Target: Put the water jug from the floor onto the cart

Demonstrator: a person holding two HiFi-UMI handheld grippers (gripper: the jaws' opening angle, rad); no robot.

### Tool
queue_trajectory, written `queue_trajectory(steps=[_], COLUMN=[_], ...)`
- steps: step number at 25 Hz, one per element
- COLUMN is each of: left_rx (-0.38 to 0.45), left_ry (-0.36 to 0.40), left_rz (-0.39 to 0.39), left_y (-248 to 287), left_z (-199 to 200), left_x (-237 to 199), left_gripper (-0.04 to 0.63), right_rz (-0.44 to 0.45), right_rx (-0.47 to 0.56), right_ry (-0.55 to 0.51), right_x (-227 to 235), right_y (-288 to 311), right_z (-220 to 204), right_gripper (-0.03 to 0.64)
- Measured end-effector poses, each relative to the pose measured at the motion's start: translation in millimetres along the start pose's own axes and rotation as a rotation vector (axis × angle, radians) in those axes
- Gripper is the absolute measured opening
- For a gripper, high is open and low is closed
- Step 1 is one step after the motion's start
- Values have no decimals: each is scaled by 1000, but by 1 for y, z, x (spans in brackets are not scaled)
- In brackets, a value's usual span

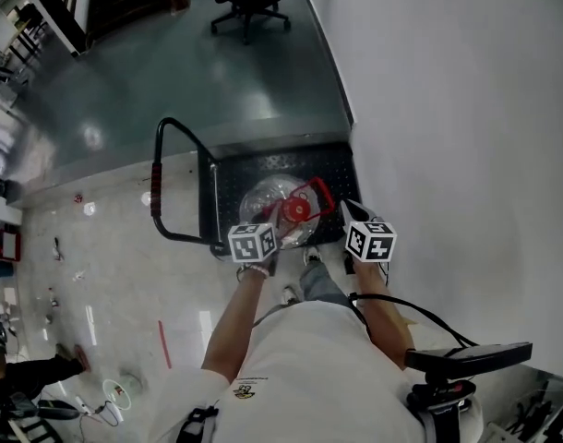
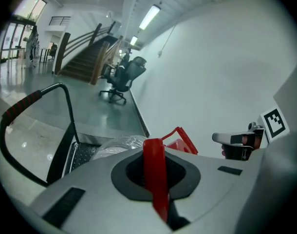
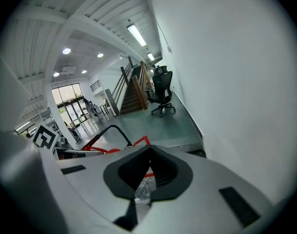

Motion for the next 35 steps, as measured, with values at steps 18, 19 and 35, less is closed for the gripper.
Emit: queue_trajectory(steps=[18,19,35], left_rx=[-72,-78,-125], left_ry=[-16,-21,-104], left_rz=[30,33,59], left_y=[108,124,297], left_z=[8,10,-4], left_x=[-31,-33,-67], left_gripper=[3,3,3], right_rz=[15,16,42], right_rx=[-140,-151,-259], right_ry=[11,15,27], right_x=[41,51,144], right_y=[74,86,209], right_z=[1,4,6], right_gripper=[15,15,15])
Point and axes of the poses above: the fingertips, and each gripper's own axes: y forward along the fingers, x to its right, z out of its top, the point moved 9 cm from there along -y, backward along the fingers, and after that the axes turned 4 degrees about x, right-handed, at the moved point
